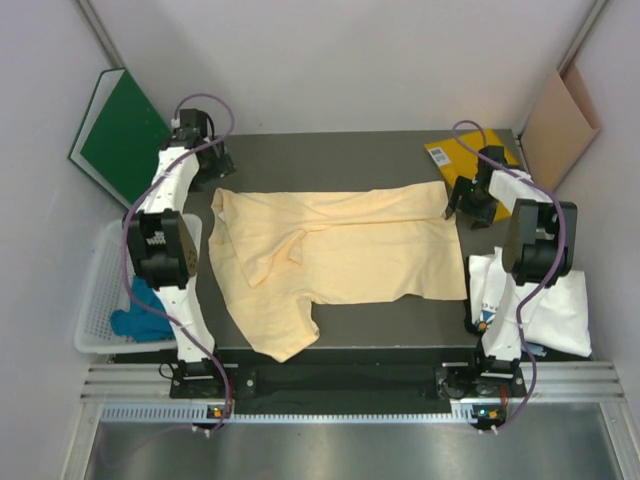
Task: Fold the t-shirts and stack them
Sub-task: Fold the tshirt
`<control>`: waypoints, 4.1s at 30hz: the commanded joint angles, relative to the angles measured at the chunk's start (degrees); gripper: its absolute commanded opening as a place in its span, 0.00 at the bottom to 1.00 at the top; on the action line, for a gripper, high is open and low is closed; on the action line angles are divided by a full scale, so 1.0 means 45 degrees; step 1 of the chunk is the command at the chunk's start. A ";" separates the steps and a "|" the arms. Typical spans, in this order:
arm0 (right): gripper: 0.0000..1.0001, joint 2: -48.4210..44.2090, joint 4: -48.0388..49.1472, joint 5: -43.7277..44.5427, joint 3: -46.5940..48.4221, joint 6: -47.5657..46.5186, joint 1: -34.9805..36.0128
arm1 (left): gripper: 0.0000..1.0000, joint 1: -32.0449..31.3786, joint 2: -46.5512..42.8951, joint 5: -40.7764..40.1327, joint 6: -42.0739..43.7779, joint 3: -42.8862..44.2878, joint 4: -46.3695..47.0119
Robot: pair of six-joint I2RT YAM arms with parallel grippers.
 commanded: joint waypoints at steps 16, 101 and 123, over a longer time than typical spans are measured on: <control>1.00 -0.0010 0.1975 -0.1450 0.0755 0.0051 0.0167 | 0.80 -0.0537 -0.0710 0.0586 -0.0814 -0.3776 0.0684; 1.00 -0.4304 0.2797 -0.2174 -0.2245 0.0600 0.0578 | 0.99 -0.3168 -0.3966 0.1214 0.0553 -0.4414 0.1858; 0.71 -0.3681 -0.1209 -0.0768 -0.4107 -0.0241 0.0421 | 0.99 -0.7898 -0.7290 0.1250 -0.0911 -1.2115 0.0001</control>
